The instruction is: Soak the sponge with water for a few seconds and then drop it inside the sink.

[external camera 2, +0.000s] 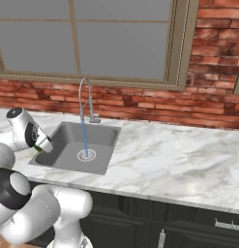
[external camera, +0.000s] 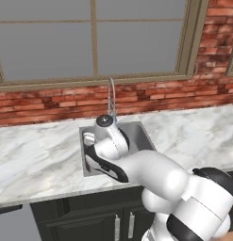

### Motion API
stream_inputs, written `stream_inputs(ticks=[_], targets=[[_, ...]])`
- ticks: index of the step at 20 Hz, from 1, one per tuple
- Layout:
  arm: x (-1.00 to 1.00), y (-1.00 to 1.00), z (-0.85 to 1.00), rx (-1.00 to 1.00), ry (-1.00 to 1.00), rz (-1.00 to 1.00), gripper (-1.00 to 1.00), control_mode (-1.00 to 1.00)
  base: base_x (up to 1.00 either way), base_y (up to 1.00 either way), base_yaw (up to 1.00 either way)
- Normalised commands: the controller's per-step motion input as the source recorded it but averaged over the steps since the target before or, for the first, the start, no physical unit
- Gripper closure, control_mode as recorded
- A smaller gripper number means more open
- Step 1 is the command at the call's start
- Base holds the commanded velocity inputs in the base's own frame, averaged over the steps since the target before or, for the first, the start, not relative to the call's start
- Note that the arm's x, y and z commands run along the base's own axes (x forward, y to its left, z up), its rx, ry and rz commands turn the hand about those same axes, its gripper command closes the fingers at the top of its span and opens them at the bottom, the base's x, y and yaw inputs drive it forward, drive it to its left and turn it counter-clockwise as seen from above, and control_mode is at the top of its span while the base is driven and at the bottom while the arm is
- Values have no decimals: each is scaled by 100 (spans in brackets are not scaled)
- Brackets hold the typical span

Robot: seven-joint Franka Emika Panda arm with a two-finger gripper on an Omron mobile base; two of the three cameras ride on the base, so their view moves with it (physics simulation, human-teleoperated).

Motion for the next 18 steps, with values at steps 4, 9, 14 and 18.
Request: stream_inputs(ticks=[4, 9, 14, 18], targets=[[24, -24, 0, 0, 0, -22, 100, -100, 0, 0, 0], [19, -26, -1, 0, 0, -21, 100, -100, 0, 0, 0], [19, -26, -8, 0, -3, -21, 100, -100, 0, 0, 0], [24, -23, -4, -3, -3, -21, 100, -100, 0, 0, 0]])
